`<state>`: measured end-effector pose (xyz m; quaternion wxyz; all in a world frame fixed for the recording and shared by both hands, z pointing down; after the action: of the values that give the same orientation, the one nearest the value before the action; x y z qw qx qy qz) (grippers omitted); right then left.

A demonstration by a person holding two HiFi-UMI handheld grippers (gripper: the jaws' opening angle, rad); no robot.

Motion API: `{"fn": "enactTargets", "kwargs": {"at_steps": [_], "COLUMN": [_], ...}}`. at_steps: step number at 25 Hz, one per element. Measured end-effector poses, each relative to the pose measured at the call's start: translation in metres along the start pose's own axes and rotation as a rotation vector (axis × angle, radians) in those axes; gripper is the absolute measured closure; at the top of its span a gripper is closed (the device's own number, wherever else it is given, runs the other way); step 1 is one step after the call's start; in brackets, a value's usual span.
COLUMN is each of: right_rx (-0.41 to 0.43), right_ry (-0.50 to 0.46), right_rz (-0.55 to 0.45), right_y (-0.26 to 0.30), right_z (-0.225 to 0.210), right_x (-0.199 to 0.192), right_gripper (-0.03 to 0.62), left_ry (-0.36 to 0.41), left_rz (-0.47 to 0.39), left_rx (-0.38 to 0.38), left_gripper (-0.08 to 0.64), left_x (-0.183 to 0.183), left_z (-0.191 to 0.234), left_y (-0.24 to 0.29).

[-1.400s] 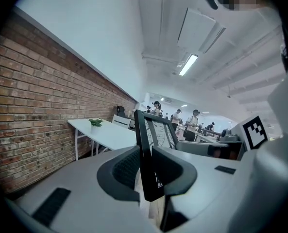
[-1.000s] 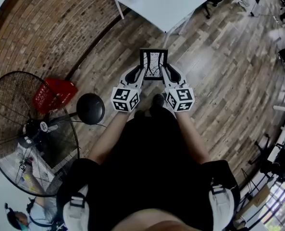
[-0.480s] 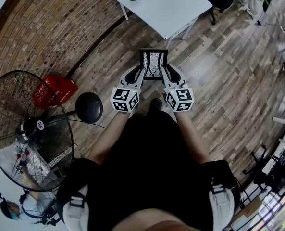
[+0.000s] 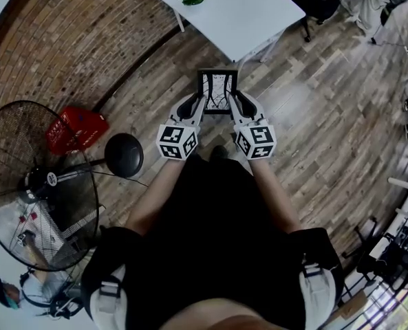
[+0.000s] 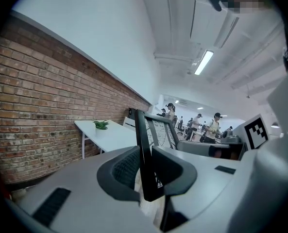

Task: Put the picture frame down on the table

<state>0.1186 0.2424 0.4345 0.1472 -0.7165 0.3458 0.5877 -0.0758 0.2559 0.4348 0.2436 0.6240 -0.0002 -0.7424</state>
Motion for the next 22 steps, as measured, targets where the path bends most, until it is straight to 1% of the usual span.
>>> {"fn": "enactTargets", "kwargs": {"at_steps": [6, 12, 22], "right_rx": [0.007, 0.012, -0.004], "right_ry": [-0.004, -0.009, -0.015], "right_rz": [-0.003, -0.012, -0.016], "right_y": [0.006, 0.013, 0.035], "right_z": [-0.014, -0.019, -0.035], "right_x": [0.006, 0.013, 0.024], "right_gripper": [0.514, 0.514, 0.514], "left_ry": [-0.001, 0.002, 0.009], "left_rz": [-0.01, -0.017, -0.024], "left_rx": [0.007, 0.014, -0.001], "left_gripper": [0.474, 0.474, 0.474], "left_x": [0.005, 0.012, 0.025], "left_z": [-0.003, -0.001, 0.011], "left_y": [0.013, 0.02, 0.048]}}
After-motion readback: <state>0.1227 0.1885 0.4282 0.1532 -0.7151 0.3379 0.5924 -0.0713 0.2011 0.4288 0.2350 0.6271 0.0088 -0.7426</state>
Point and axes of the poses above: the fingertips, and each gripper's own axes: y forward along the fingers, z to its left, x out of its top, the point moved 9 cm from there along -y, backward along the fingers, and after that the axes turned 8 degrees about x, right-handed, at the moved point
